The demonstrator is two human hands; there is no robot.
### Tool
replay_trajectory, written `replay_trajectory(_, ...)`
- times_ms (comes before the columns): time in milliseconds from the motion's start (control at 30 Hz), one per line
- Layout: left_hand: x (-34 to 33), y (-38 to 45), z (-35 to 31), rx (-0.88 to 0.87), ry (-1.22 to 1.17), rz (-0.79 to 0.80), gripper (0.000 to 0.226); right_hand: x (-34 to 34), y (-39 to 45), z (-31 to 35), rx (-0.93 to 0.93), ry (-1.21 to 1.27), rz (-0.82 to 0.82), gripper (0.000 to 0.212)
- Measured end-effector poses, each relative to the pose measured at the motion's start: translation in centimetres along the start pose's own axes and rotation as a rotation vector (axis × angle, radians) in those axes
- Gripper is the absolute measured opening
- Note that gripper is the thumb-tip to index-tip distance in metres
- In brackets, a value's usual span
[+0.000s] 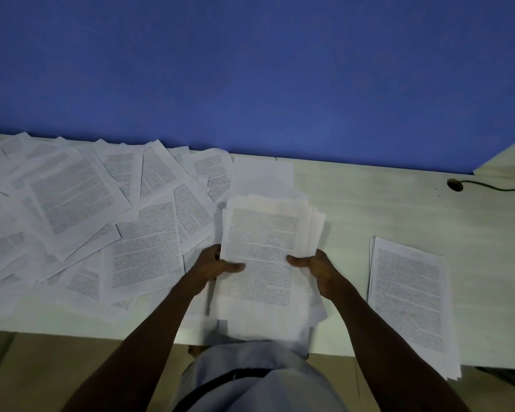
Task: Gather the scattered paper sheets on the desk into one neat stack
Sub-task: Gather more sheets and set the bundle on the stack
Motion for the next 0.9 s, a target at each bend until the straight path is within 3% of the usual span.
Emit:
replay_trajectory(67,-0.3,-0.2,-1.6,-0.062,-0.026,0.177,0.053,-1.1,-0.7,1.1,-0.013,0.067,0.169,0.044)
replay_trajectory(133,-0.8,-0.3,-2.4,-0.009,-0.105,0.309,0.056,-1.9,-1.1,1.8,-0.062,0.074,0.286,0.045)
replay_trajectory(300,-1.6,-0.6,-4.3,0.109,0.103,0.506,0.064,-1.0,0.5,3.8,0.021,0.213,0.139,0.046)
replay_trajectory(400,-2.2,-0.3,-5.1,0.081,-0.042,0.382,0.055,-1.5,1.1,4.2,0.038,0.216,0.164,0.050)
replay_trajectory(500,-2.8,0.3,-2.5,0.168,-0.305,0.380,0.051,-0.8,1.2,2.8,0.008,0.161,0.121,0.052)
replay_trajectory(600,-2.9,0.6,2.2,0.288,-0.361,0.321,0.051,-0.9,-0.5,-0.7,-0.132,0.010,0.242,0.057)
replay_trajectory(733,-4.1,-0.1,5.9,0.340,-0.241,0.246,0.057,-1.6,-2.2,-3.8,-0.162,0.048,0.263,0.057)
replay_trajectory(833,-2.3,0.5,6.9,0.311,-0.450,0.036,0.076,-1.5,-3.2,-5.6,-0.284,0.012,0.182,0.062)
replay_trajectory(900,-2.3,0.5,6.5,0.298,-0.588,0.026,0.061,-1.4,-3.5,-6.2,-0.309,-0.058,0.186,0.067)
Point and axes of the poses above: each hand's wrist, its own y-axis towards the middle knuckle, its own x-axis out of the back of the hand, z = x × y, the point moved 7 cm from there along y, towards the middle knuckle, and after that the axes turned 9 degrees about x, right-handed, at the moved point
